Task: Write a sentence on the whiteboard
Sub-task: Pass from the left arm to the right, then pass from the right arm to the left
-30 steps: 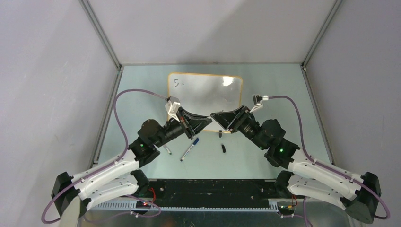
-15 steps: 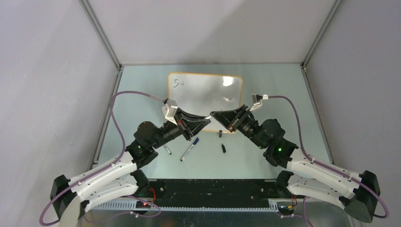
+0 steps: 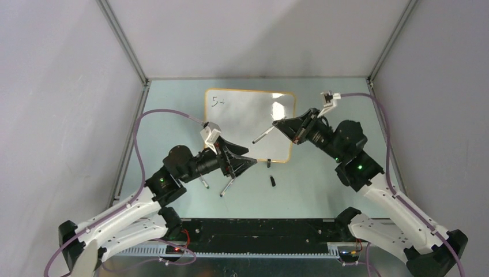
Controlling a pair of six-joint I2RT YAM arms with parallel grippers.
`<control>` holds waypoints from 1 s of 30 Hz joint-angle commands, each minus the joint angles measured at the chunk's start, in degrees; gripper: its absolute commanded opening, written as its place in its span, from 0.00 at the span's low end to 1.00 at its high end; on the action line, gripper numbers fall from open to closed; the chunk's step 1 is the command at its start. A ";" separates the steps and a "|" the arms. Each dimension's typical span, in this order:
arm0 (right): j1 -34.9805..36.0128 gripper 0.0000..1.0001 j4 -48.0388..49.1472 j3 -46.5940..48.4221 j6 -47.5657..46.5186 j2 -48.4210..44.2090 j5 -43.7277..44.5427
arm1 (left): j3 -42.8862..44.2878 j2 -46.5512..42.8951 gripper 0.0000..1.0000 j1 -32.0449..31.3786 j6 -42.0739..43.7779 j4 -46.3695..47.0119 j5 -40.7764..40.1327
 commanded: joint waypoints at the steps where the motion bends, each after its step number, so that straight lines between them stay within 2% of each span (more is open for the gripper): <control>1: -4.37 0.00 -12.69 8.92 -14.69 3.52 -17.67 | 5.80 -1.39 0.66 0.73 -1.88 -6.68 3.79; 5: -5.79 0.00 -18.29 12.78 -19.65 6.56 -24.70 | 9.19 0.32 0.66 3.01 -4.19 -9.14 6.99; 10: -6.12 0.00 -22.98 15.93 -22.77 8.77 -30.25 | 12.09 1.70 0.63 4.36 -1.65 -12.10 6.59; 17: -5.94 0.00 -20.26 16.43 -20.63 9.40 -37.45 | 13.24 6.49 0.53 4.41 -0.80 -9.38 12.08; 23: -4.33 0.00 -21.42 18.24 -20.37 10.31 -37.98 | 14.60 11.20 0.49 4.41 -1.36 -6.80 16.60; 30: -3.42 0.00 -22.55 19.10 -20.83 11.43 -38.00 | 14.30 11.35 0.49 4.42 -1.76 -3.13 19.09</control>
